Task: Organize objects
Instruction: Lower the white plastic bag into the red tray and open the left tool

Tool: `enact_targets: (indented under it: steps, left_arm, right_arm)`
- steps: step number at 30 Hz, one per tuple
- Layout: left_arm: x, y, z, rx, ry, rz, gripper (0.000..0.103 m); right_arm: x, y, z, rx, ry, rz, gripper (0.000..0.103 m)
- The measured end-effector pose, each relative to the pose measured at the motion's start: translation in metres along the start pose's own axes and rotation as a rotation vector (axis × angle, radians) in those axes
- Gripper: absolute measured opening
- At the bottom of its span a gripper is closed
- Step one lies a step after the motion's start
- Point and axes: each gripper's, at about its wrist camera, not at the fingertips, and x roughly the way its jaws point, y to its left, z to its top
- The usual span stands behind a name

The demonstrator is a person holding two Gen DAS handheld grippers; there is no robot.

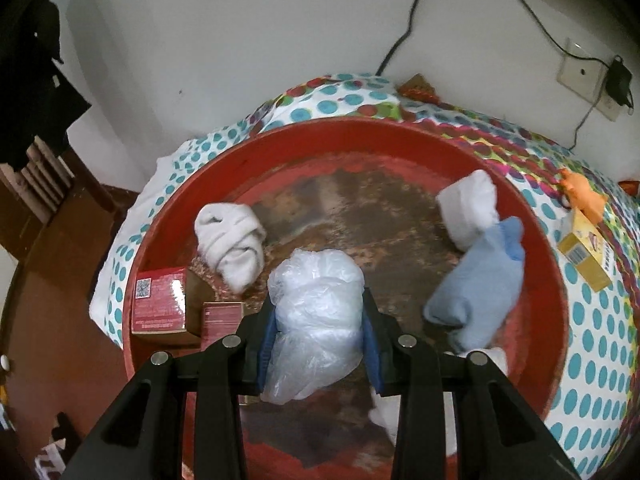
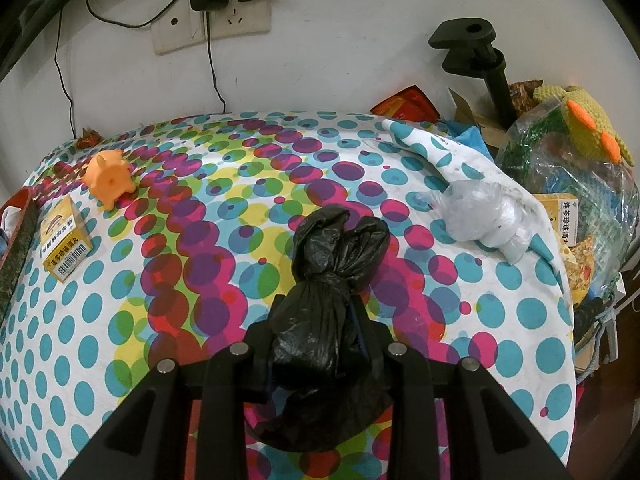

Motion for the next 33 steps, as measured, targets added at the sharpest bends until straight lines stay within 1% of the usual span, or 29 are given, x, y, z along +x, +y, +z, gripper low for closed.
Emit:
enact_targets:
  steps: [7,16,24,28,33]
  left_arm:
    - [0.010,0.011,0.000,-0.004,0.008,0.017,0.036]
    - [0.014,0.015,-0.001,-0.004,0.003,0.005,0.037]
    - [0.007,0.015,-0.004,0.008,-0.015,-0.006,0.055]
    - [-0.003,0.010,-0.006,0.032,-0.051,0.016,0.064]
    - [-0.018,0.012,-0.011,0.017,-0.086,-0.005,0.069]
  right_arm:
    - [0.000,0.001,0.000,0.001,0.000,0.001,0.031]
    - [0.000,0.002,0.000,-0.002,0.000,-0.002,0.031]
    - [-0.001,0.002,0.000,-0.014,-0.001,-0.017,0.031]
    - [-0.001,0.000,0.000,-0.016,-0.001,-0.018,0.031]
    - [-0.001,0.004,0.000,-0.021,-0.001,-0.025,0.031]
